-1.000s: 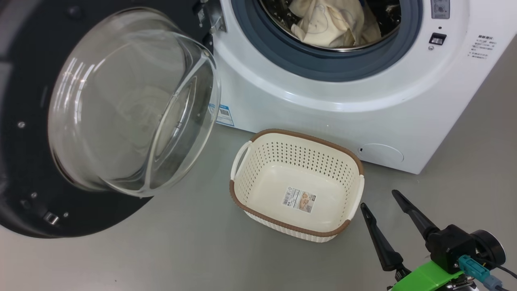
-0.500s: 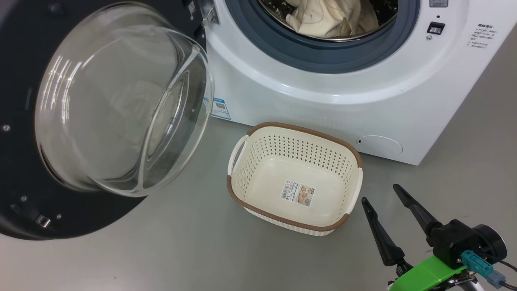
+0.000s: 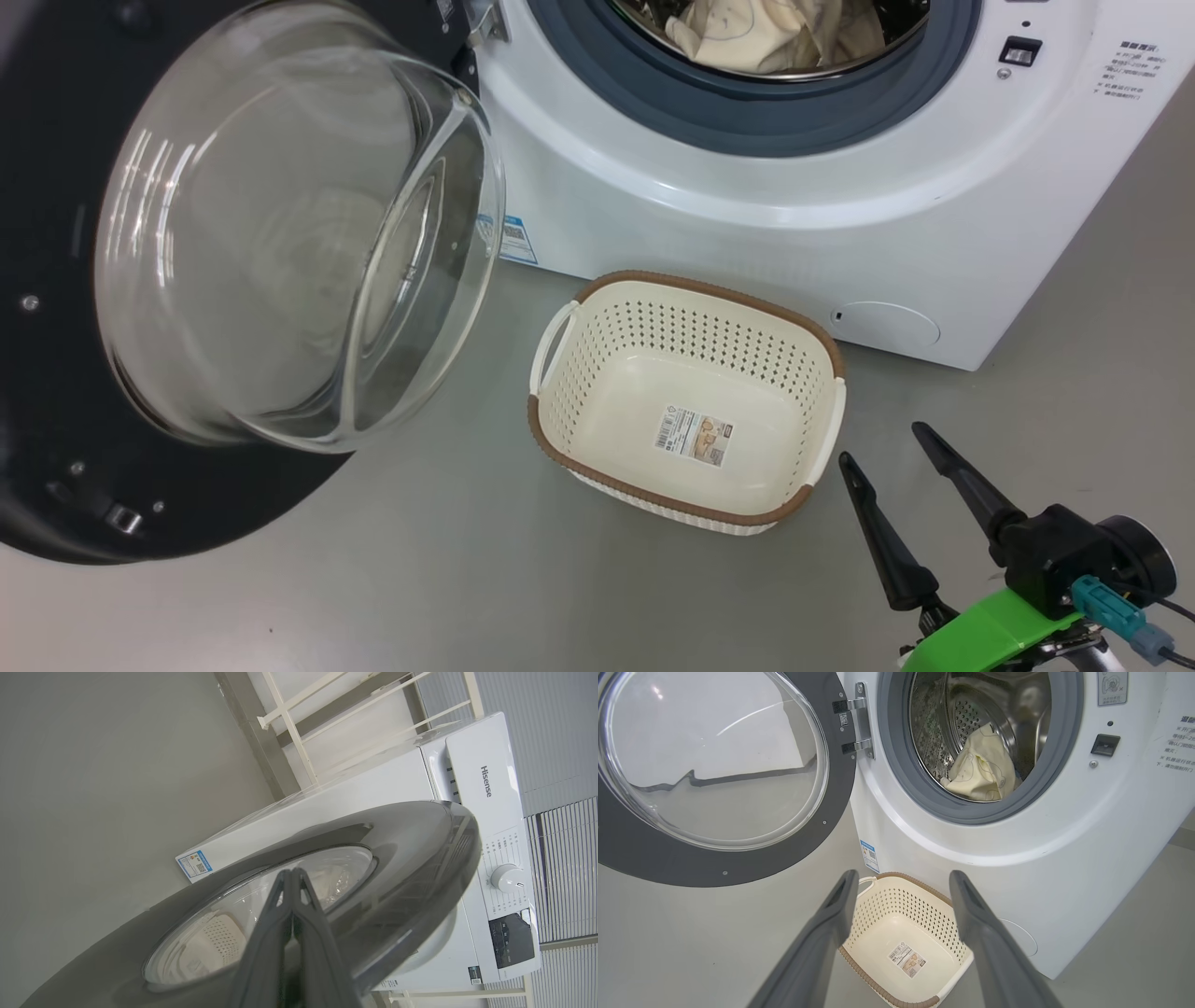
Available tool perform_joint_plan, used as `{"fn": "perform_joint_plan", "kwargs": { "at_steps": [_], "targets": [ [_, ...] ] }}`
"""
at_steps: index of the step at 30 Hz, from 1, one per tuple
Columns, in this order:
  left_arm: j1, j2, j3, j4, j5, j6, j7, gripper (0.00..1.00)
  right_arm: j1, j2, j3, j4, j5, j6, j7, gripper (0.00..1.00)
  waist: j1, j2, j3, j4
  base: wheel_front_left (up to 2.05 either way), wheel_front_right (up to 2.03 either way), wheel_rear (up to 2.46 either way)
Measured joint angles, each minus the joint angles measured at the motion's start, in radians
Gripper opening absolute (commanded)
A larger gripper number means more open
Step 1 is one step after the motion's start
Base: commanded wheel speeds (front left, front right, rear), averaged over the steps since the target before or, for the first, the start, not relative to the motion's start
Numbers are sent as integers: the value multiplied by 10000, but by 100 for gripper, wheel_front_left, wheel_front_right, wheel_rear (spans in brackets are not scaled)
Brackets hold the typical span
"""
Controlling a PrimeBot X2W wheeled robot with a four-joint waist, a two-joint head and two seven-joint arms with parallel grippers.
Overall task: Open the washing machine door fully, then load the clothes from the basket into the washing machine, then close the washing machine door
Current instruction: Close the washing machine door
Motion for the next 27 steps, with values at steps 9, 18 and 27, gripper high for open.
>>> {"fn": "perform_joint_plan", "kwargs": {
  "at_steps": [9,18,27],
  "targets": [
    [898,-219,140,-1323,-708,-274,690,0,-180,4,-165,-113,0,0,-25,100,0,0,112,6,0,0,0],
    [1950,-640,-75,-2836,-1220,-364,1252,0,-179,157,-284,-132,-13,0,-165,100,0,0,-125,-164,0,0,0],
    [2559,-1179,-775,-4437,-1419,-355,1655,0,-166,458,-341,-182,-58,0,-426,100,0,0,-421,-935,0,0,0]
  ]
}}
